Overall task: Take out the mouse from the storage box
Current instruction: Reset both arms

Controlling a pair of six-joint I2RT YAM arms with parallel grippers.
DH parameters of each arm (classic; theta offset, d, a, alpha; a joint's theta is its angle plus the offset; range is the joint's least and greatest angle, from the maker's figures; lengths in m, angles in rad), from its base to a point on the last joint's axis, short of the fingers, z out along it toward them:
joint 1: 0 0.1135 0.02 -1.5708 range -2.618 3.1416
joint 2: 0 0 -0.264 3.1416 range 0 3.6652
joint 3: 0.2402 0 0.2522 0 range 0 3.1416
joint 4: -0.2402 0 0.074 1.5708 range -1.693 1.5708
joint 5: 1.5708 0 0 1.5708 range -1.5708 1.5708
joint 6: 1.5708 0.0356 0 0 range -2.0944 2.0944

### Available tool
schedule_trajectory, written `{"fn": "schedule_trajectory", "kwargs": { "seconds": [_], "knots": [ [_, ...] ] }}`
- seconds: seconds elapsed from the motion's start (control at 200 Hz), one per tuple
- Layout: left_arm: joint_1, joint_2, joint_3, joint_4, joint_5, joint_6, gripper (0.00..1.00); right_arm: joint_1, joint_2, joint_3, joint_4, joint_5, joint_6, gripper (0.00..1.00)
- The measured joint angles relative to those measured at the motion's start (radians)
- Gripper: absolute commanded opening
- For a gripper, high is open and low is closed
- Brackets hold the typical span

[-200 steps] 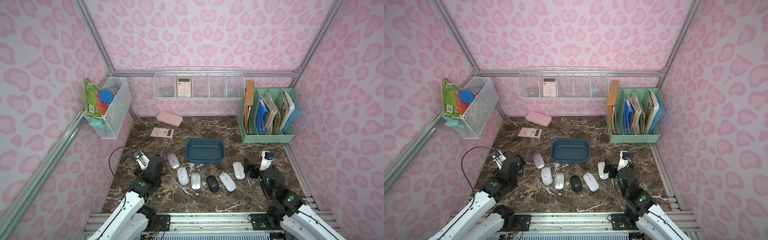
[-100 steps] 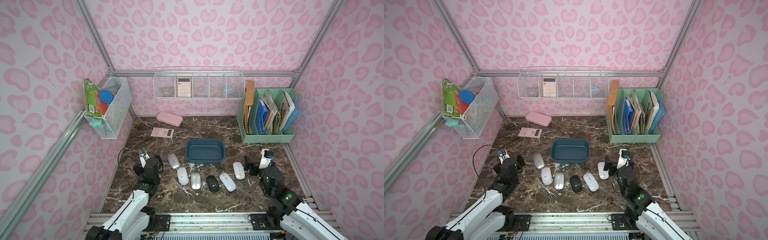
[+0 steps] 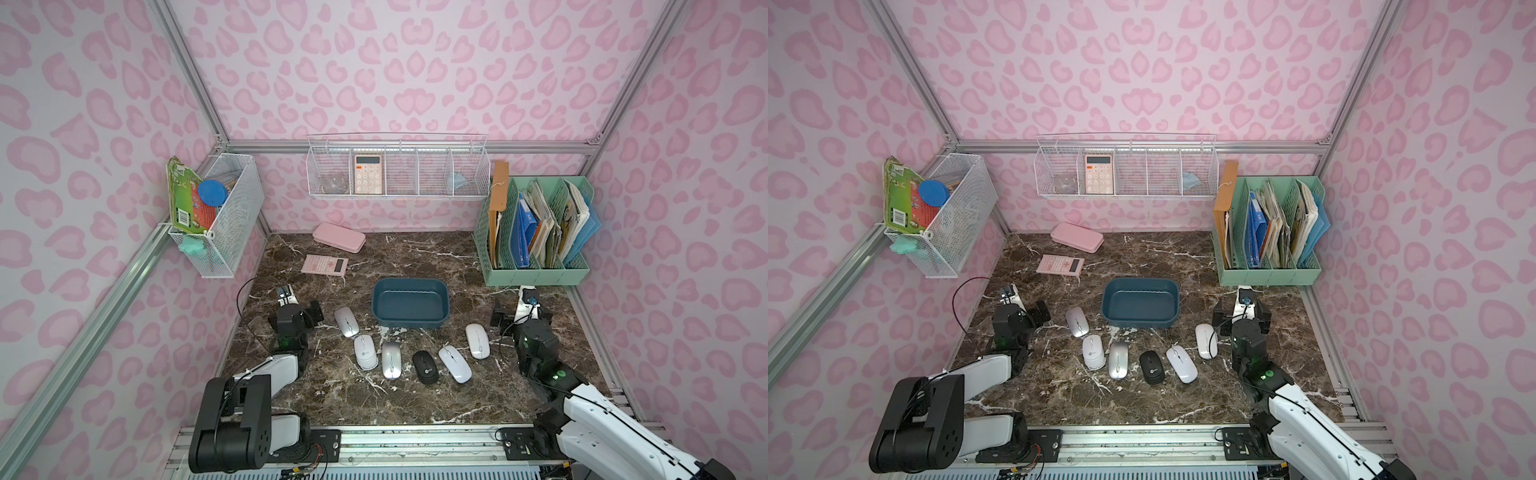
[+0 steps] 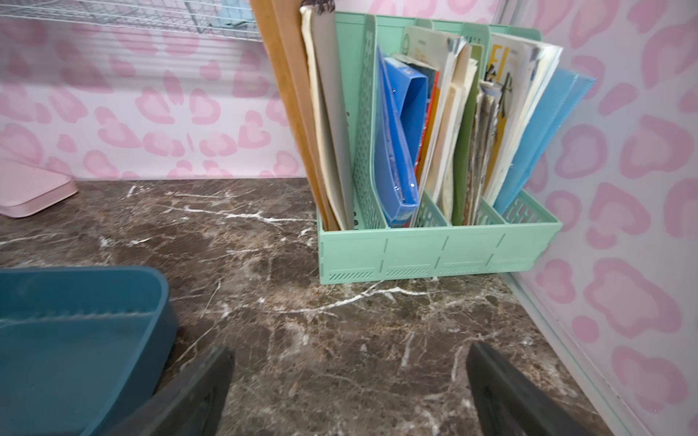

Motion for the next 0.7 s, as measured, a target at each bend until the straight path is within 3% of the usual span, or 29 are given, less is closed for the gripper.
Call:
{"fn": "schedule_trajectory", "kwargs": {
  "seconds": [0.18,0.435,0.7],
  "knots": [
    [0.045,0.222,0.049,0.101,0.095,0.019,0.99,-0.071,0.093,-0.030,0.132,0.010,-0.052,1.00],
    [0.047,0.198,0.124,0.032,0.148,0.019,0.99,-0.180,0.299,-0.069,0.330,0.004,-0.092,1.00],
    [0.047,0.194,0.127,0.008,0.160,0.020,1.00,-0.356,0.484,-0.208,0.702,-0.116,-0.088,1.00]
  ]
}}
